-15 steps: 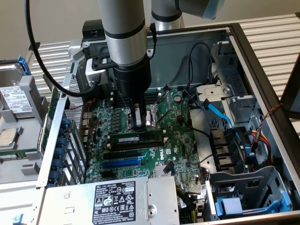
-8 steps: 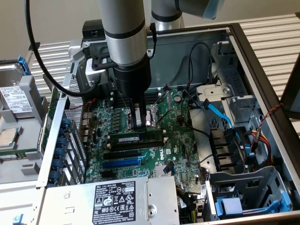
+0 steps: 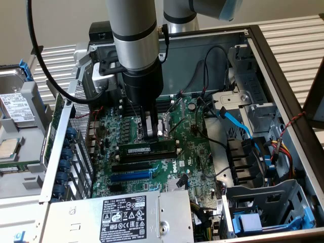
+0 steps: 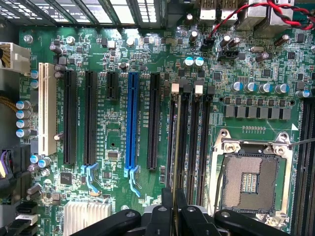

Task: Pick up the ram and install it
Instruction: 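Insert the ram into the slot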

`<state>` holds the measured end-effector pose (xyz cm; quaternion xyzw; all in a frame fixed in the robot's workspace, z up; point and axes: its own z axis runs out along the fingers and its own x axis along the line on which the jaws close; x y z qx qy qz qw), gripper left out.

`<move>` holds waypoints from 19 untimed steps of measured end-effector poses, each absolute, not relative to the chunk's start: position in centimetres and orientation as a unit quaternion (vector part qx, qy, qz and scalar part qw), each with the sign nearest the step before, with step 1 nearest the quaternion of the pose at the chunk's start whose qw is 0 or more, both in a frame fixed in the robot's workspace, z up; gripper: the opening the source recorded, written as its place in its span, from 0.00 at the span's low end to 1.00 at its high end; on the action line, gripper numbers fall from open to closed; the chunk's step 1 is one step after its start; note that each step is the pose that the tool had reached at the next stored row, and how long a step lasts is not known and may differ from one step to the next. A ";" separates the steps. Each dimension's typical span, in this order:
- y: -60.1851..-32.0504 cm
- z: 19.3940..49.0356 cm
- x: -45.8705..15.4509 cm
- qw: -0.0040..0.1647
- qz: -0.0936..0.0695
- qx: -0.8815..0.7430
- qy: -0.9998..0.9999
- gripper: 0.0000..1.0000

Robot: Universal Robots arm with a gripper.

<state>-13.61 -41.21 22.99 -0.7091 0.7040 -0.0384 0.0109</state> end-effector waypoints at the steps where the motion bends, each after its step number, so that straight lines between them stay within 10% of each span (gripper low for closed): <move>1: -41.2 23.0 -13.6 0.011 -0.038 -0.709 0.704 0.14; 19: -41.2 23.0 -13.6 0.008 -0.041 -0.710 0.703 0.14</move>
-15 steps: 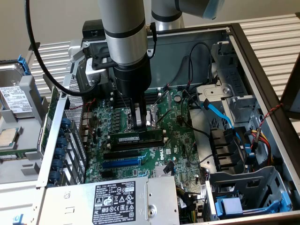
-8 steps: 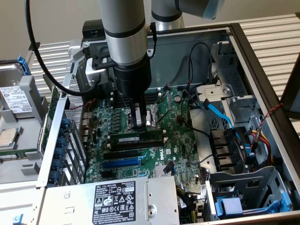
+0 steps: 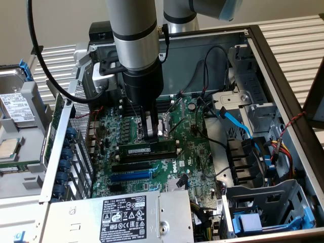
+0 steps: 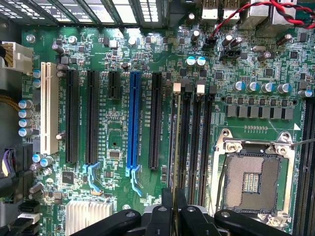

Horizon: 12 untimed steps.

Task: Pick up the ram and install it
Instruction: 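Insert the ram into the slot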

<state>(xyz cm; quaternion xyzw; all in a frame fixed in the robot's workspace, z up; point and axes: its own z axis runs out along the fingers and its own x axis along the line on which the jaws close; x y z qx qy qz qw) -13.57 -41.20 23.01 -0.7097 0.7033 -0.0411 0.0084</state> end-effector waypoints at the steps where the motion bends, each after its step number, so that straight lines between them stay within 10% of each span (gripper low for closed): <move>1: -41.2 23.0 -13.6 0.009 -0.041 -0.709 0.704 0.14; 12: -41.2 23.1 -13.6 0.009 -0.042 -0.709 0.704 0.14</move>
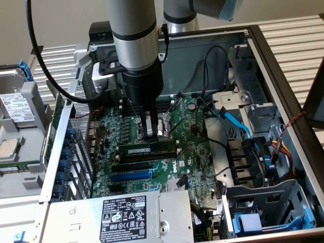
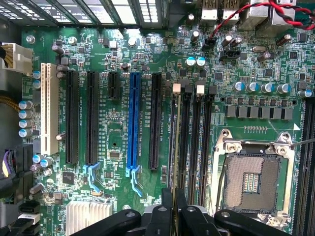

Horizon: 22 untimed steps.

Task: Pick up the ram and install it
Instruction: 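Insert the ram into the slot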

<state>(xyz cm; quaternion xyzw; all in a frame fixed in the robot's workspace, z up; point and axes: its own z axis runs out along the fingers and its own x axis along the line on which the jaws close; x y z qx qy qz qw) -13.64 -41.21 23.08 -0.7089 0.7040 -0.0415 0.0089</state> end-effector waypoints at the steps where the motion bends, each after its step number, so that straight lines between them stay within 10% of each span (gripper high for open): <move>1: -41.2 23.1 -13.6 0.009 -0.042 -0.709 0.704 0.14; 22: -41.2 23.1 -13.7 0.010 -0.043 -0.710 0.703 0.14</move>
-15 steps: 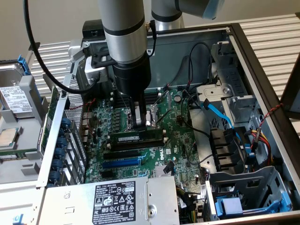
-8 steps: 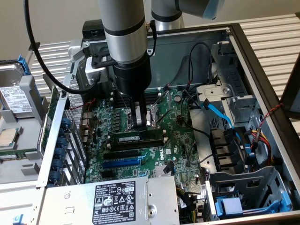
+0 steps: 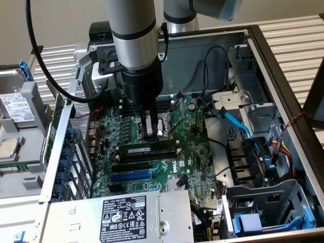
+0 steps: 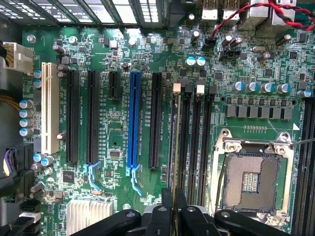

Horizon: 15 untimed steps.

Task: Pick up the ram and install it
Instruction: 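Insert the ram into the slot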

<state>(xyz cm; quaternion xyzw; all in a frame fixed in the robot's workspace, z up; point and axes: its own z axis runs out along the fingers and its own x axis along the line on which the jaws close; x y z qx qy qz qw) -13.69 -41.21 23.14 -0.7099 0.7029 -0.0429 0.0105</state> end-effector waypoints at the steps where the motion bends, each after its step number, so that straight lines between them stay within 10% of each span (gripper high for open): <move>1: -41.2 23.1 -13.7 0.010 -0.043 -0.710 0.703 0.14; 15: -41.1 23.0 -13.7 0.011 -0.043 -0.711 0.701 0.14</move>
